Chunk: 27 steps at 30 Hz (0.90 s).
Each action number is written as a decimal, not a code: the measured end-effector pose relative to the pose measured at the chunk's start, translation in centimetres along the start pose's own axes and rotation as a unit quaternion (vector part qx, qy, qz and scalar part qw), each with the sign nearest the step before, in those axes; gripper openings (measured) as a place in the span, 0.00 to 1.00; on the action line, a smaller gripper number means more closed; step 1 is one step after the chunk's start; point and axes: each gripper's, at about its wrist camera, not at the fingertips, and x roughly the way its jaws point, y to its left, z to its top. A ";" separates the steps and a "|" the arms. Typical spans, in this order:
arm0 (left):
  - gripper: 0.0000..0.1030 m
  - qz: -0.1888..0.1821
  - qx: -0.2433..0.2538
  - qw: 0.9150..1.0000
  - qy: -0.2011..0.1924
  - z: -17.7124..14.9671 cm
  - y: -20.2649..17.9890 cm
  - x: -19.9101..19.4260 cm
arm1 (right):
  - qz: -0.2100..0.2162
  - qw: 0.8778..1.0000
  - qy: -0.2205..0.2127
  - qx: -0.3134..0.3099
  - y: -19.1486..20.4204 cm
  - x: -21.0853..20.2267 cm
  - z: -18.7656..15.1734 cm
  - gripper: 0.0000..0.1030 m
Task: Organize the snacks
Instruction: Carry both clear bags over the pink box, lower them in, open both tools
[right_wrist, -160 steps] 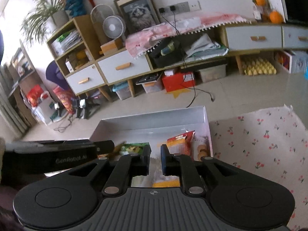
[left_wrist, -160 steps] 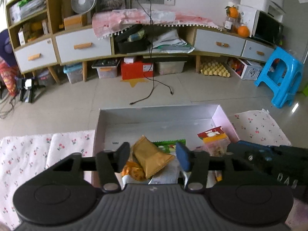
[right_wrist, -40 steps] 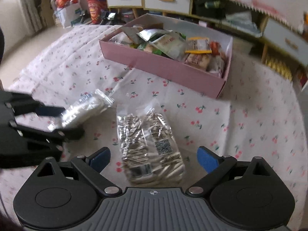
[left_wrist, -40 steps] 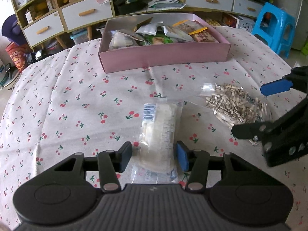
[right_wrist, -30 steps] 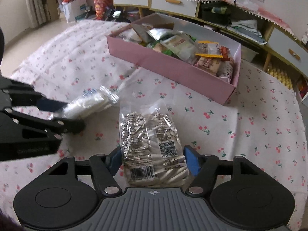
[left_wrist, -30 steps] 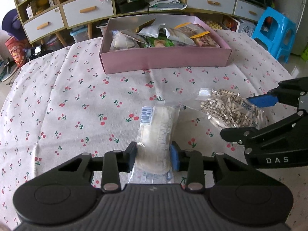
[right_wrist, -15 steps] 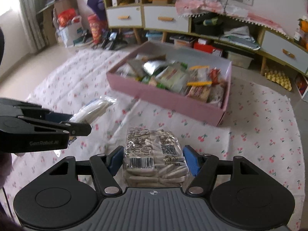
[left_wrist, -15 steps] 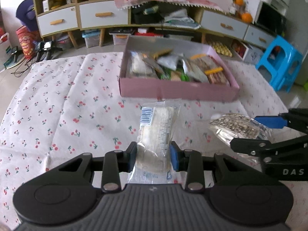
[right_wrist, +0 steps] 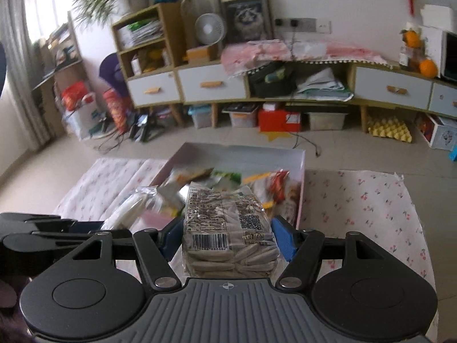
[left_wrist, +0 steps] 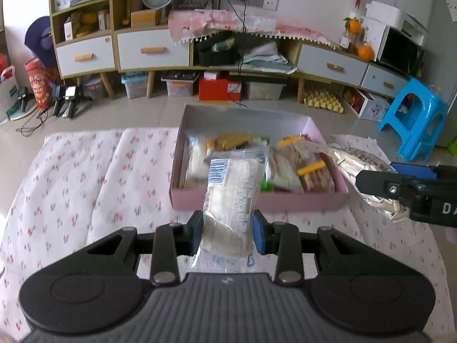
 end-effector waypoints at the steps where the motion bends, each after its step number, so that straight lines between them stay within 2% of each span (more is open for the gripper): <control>1: 0.32 0.000 0.002 1.000 -0.001 0.5 -0.1 0.3 | -0.003 1.000 0.000 0.003 -0.2 0.5 0.3 0.65; 8: 0.32 0.004 0.014 1.000 -0.007 3.3 -0.1 3.2 | -0.024 1.000 0.001 0.008 -1.4 4.9 1.9 0.65; 14: 0.32 0.013 0.009 1.000 0.008 5.9 0.6 6.7 | -0.012 0.999 0.006 0.037 -3.0 8.4 3.6 0.65; 27: 0.32 0.019 0.024 0.998 0.049 7.9 0.7 11.6 | -0.015 0.999 0.027 0.019 -3.0 14.8 6.3 0.65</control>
